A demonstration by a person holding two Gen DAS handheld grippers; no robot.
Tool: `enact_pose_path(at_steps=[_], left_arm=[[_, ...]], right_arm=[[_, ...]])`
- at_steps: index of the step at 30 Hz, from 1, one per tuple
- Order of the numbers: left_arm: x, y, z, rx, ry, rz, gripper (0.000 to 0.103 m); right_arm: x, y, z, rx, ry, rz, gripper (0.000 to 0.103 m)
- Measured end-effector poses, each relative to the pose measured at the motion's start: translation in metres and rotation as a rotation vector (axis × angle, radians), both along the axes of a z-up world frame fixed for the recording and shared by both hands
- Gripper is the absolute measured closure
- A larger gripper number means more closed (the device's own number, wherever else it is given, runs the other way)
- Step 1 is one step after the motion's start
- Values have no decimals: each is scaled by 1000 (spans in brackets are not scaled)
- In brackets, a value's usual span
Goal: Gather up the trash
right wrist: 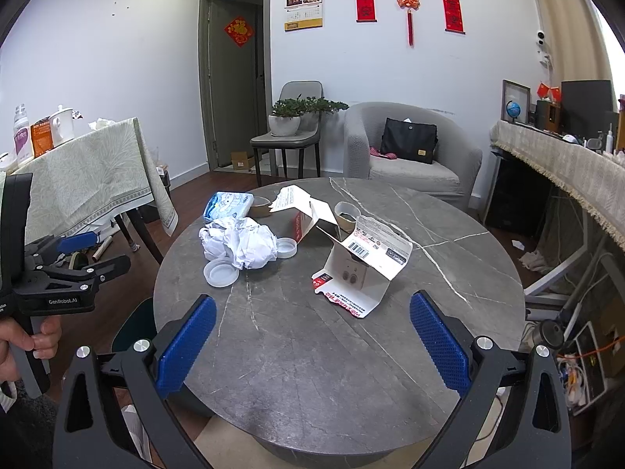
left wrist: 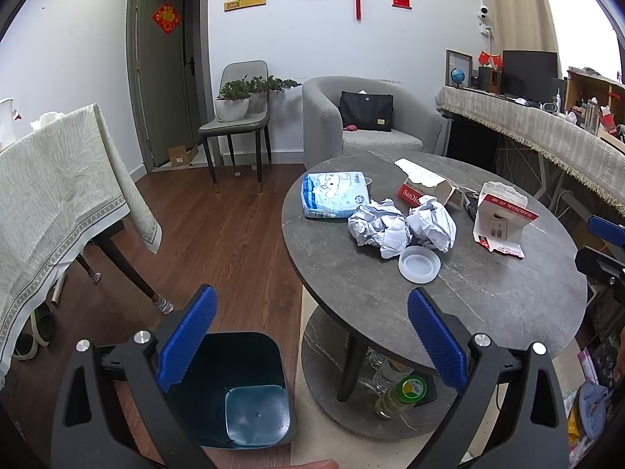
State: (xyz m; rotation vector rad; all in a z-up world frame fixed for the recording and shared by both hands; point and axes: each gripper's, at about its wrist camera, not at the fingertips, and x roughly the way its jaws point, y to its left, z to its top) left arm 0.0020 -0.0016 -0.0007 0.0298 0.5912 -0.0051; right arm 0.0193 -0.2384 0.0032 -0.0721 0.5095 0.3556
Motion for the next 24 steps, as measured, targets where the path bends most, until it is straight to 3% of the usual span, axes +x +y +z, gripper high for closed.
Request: enact_pose_path(at_steps=[15, 24], left_arm=[[-1, -2, 1, -22, 2, -20, 4], [-1, -7, -2, 13, 9, -40, 5]], right_arm=[[2, 4, -6, 4, 16, 7, 3], [2, 8, -10, -8, 23, 1, 3]])
